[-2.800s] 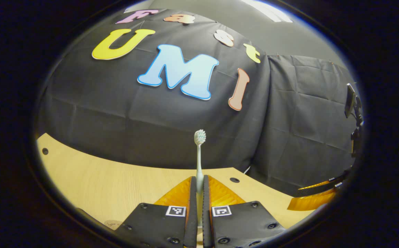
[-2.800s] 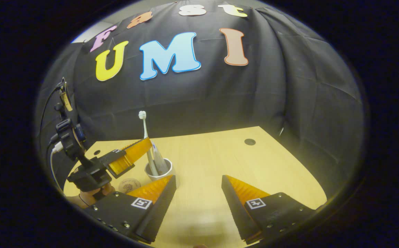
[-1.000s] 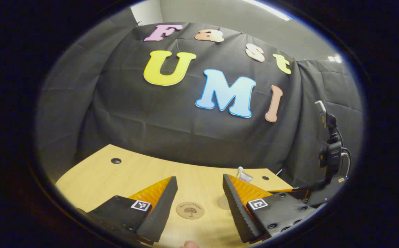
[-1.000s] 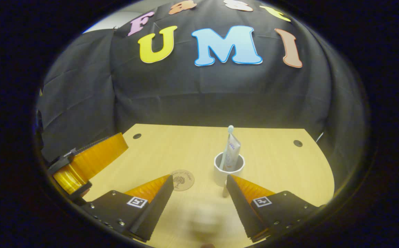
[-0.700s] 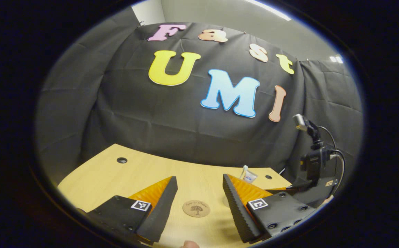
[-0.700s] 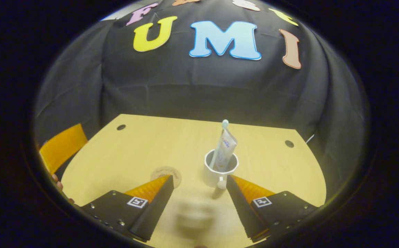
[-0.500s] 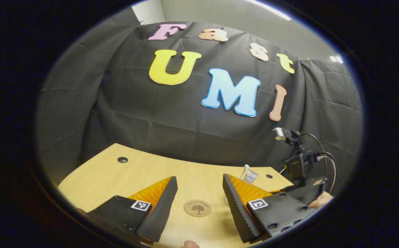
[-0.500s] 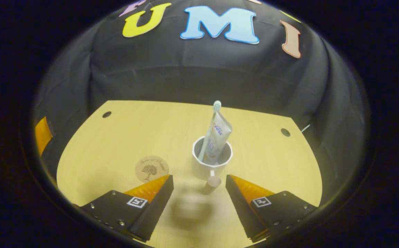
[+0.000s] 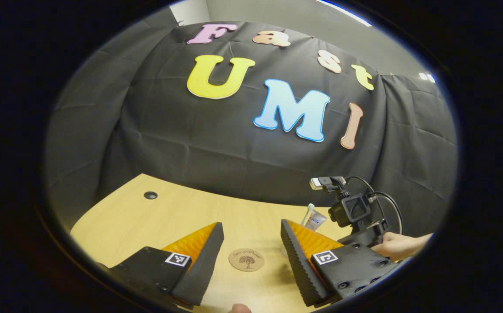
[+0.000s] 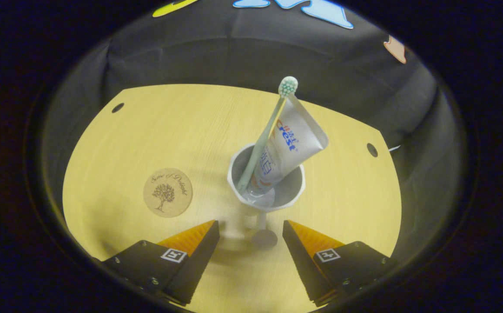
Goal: Put the toothbrush and toothpaste on the desktop into the cup, then pick up the cup and place it on the coaster on the desktop.
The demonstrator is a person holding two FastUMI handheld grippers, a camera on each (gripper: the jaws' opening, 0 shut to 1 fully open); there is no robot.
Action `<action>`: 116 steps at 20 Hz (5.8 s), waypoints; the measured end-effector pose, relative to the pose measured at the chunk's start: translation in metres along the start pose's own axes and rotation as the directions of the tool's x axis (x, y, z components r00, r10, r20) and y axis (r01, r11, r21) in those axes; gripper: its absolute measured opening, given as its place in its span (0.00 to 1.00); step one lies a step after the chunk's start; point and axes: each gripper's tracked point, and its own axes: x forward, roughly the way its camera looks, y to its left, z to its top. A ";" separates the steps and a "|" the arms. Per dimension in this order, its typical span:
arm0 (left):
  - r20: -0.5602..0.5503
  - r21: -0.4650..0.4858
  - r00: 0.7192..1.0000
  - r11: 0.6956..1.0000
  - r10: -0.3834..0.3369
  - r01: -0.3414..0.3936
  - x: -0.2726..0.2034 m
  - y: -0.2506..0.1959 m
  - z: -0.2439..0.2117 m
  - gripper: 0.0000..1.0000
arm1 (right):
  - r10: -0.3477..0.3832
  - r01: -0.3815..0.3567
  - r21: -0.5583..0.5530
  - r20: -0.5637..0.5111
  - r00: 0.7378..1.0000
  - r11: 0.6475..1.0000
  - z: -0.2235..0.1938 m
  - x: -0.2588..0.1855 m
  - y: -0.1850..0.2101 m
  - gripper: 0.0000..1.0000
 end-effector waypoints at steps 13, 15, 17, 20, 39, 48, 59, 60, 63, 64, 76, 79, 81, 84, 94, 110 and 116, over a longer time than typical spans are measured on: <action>-0.070 -0.025 0.997 0.999 -0.041 0.040 0.021 0.002 -0.021 0.87 | 0.043 -0.042 0.009 -0.184 0.982 0.999 0.004 0.033 -0.008 0.62; -0.069 -0.027 0.997 0.999 -0.039 0.037 0.020 0.003 -0.021 0.87 | 0.055 -0.053 0.012 -0.201 0.978 0.999 0.002 0.035 -0.008 0.61; -0.067 -0.028 0.997 0.999 -0.038 0.036 0.018 0.001 -0.020 0.87 | 0.073 -0.071 0.016 -0.221 0.973 0.997 -0.002 0.041 -0.007 0.55; -0.070 -0.030 0.997 0.999 -0.032 0.030 0.019 -0.001 -0.022 0.87 | 0.108 -0.095 0.063 -0.243 0.964 0.993 -0.003 0.044 -0.003 0.33; -0.075 -0.060 0.994 0.995 0.077 -0.081 -0.013 0.028 -0.027 0.87 | 0.171 -0.178 -0.035 -0.149 0.974 0.983 0.015 0.014 0.048 0.28; -0.065 -0.055 0.988 0.989 0.137 -0.141 -0.043 0.056 -0.020 0.87 | 0.209 -0.231 -0.120 -0.169 0.963 0.965 0.013 0.009 0.109 0.28; -0.064 -0.070 0.985 0.984 0.160 -0.164 -0.050 0.081 -0.022 0.87 | 0.186 -0.230 -0.171 -0.239 0.953 0.958 0.006 0.023 0.132 0.28; -0.063 -0.072 0.985 0.984 0.161 -0.166 -0.050 0.081 -0.022 0.87 | 0.188 -0.232 -0.172 -0.236 0.953 0.957 0.007 0.021 0.133 0.28; -0.069 -0.086 0.984 0.982 0.163 -0.169 -0.050 0.081 -0.025 0.87 | 0.196 -0.237 -0.160 -0.239 0.951 0.958 0.008 0.018 0.131 0.30; -0.070 -0.089 0.984 0.982 0.163 -0.169 -0.049 0.081 -0.025 0.87 | 0.196 -0.236 -0.158 -0.234 0.952 0.959 0.009 0.016 0.129 0.30; -0.060 0.013 0.985 0.987 0.159 -0.159 -0.033 0.045 -0.016 0.87 | 0.271 -0.268 -0.120 0.003 0.963 0.956 0.034 -0.060 0.102 0.71; -0.039 0.050 0.989 0.989 0.140 -0.138 -0.025 0.020 -0.007 0.87 | 0.299 -0.294 -0.070 0.086 0.950 0.953 0.030 -0.092 0.085 0.71; -0.026 0.056 0.993 0.992 0.118 -0.116 -0.021 -0.001 -0.003 0.87 | 0.289 -0.286 -0.040 0.133 0.948 0.957 0.023 -0.110 0.065 0.71; 0.004 0.053 0.997 0.995 0.079 -0.079 -0.014 -0.030 0.007 0.87 | 0.251 -0.259 0.009 0.220 0.943 0.966 0.017 -0.137 0.032 0.71; 0.170 0.083 0.985 0.996 -0.006 -0.008 -0.012 -0.127 0.053 0.87 | 0.005 -0.079 0.091 0.624 0.781 0.993 0.009 -0.222 -0.079 0.78; 0.223 0.123 0.973 0.989 0.052 -0.081 -0.048 -0.128 0.057 0.87 | -0.062 0.023 0.059 0.843 0.534 0.998 0.011 -0.280 -0.102 0.96; 0.198 0.125 0.980 0.990 0.034 -0.059 -0.048 -0.130 0.049 0.87 | -0.059 0.040 0.045 0.849 0.526 0.998 0.006 -0.285 -0.093 0.95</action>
